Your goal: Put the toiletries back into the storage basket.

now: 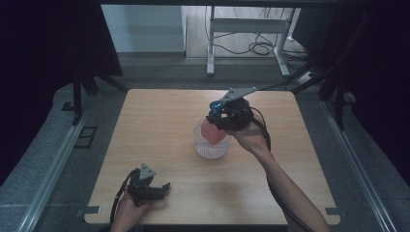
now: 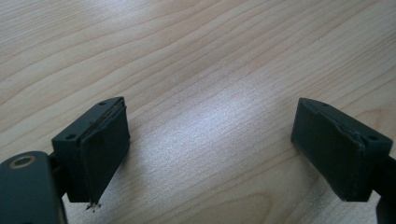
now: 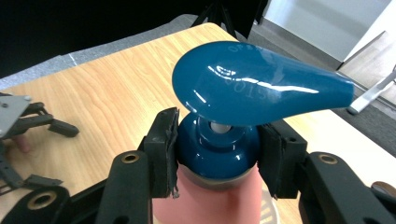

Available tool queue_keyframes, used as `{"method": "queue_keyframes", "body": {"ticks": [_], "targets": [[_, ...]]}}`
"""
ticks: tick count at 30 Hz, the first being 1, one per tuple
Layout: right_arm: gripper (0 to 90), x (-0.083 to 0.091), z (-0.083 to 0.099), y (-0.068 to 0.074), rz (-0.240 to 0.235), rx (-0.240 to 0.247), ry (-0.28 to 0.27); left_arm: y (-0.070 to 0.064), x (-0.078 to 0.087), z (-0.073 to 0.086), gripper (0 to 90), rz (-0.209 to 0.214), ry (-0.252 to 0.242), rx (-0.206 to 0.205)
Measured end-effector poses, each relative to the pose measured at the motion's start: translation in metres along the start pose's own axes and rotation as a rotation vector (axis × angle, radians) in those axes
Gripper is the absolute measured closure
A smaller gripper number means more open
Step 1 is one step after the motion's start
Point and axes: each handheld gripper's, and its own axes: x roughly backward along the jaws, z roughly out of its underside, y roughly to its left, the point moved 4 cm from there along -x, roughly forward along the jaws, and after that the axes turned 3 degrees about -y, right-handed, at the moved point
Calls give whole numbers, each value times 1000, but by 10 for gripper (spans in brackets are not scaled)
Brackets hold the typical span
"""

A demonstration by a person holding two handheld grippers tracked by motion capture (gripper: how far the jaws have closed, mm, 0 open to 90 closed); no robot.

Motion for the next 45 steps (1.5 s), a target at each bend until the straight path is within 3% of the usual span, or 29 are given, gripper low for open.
{"method": "queue_keyframes", "body": {"ticks": [23, 45], "targets": [[526, -32, 20, -11, 19, -9, 18, 0, 0, 0, 113, 0, 0, 0], [526, -54, 45, -5, -4, -23, 50, 0, 0, 0, 113, 1, 3, -1]]}}
